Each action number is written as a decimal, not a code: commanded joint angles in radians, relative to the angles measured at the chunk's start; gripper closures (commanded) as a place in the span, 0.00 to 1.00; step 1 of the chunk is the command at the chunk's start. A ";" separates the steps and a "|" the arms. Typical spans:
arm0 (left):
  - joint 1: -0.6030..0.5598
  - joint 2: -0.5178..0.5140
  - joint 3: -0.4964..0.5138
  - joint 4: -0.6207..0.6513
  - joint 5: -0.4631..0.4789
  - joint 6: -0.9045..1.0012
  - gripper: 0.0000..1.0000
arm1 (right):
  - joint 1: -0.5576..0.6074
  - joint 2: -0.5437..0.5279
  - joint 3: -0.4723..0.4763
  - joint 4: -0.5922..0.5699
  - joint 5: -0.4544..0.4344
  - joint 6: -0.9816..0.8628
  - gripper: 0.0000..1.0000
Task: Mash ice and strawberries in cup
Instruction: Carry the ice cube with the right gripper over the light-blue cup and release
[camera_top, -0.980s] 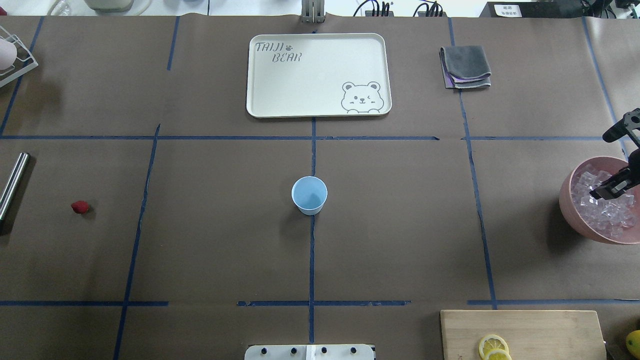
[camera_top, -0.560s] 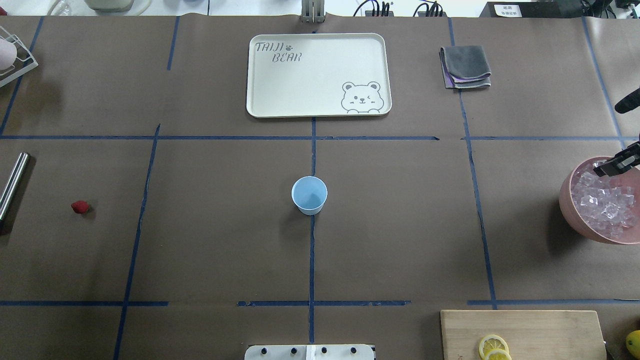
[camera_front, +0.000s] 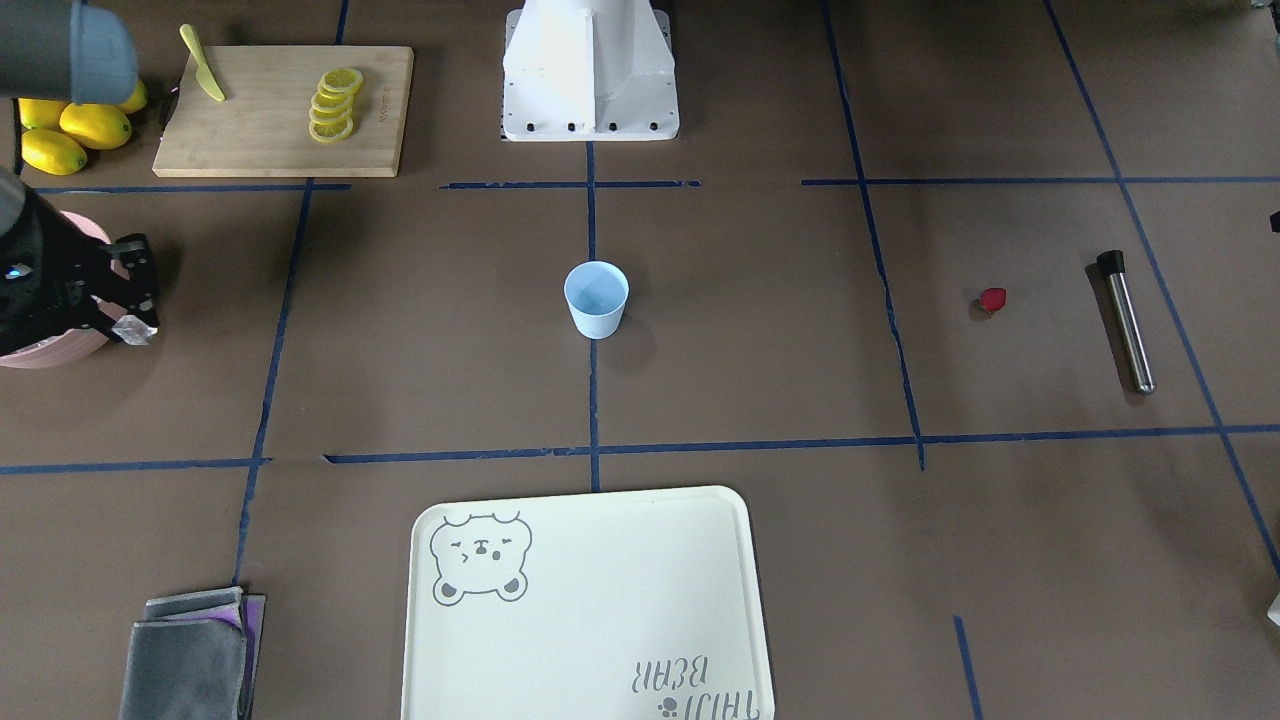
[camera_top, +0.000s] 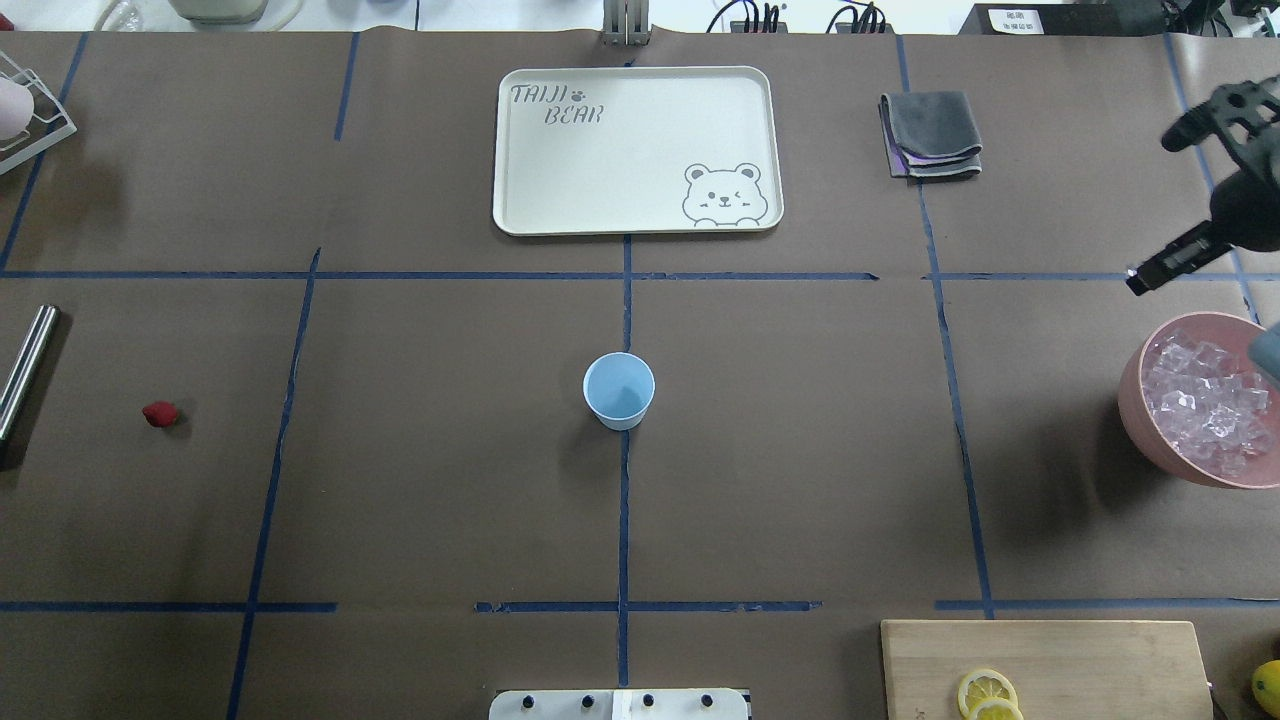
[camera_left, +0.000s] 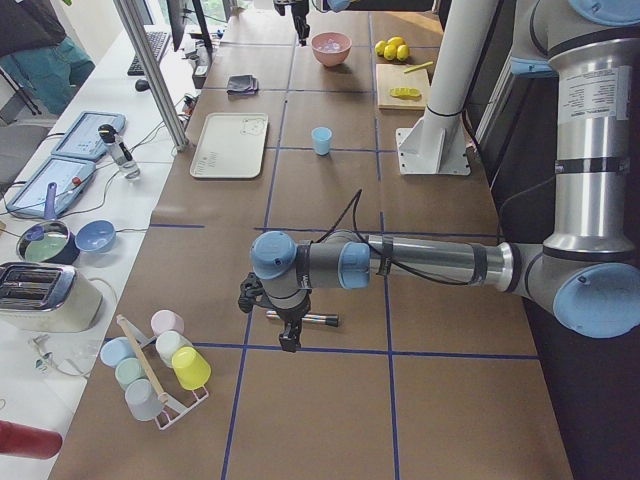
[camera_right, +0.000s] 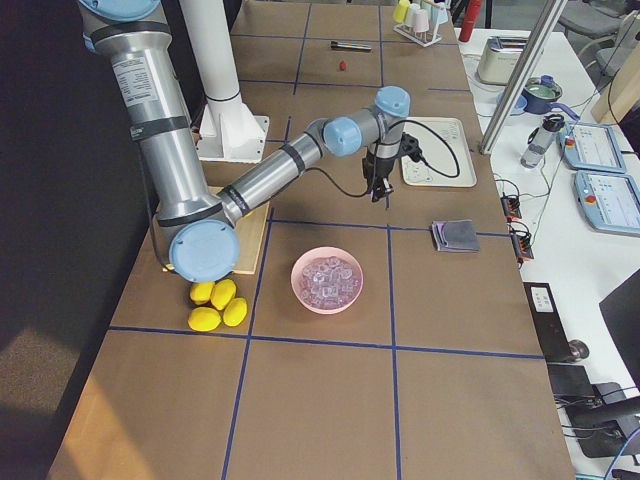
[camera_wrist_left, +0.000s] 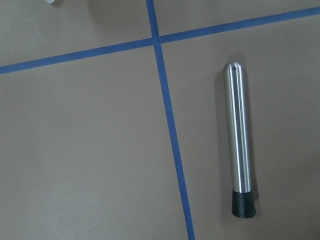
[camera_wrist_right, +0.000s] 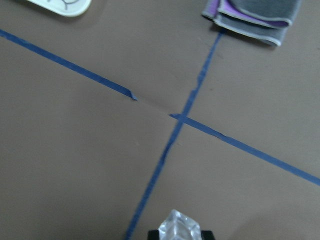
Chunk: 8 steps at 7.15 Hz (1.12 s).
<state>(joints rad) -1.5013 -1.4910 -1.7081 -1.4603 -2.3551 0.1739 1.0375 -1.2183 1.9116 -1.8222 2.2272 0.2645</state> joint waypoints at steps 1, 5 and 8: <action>0.001 -0.002 -0.002 -0.002 -0.003 0.001 0.00 | -0.172 0.162 -0.009 -0.051 -0.093 0.253 1.00; 0.000 0.002 -0.002 -0.002 -0.004 0.001 0.00 | -0.476 0.495 -0.183 -0.057 -0.305 0.764 1.00; 0.001 0.002 0.001 -0.002 -0.004 0.001 0.00 | -0.559 0.603 -0.348 -0.048 -0.376 0.842 1.00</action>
<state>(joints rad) -1.5005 -1.4896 -1.7086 -1.4619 -2.3593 0.1749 0.5017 -0.6320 1.5986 -1.8723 1.8658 1.0892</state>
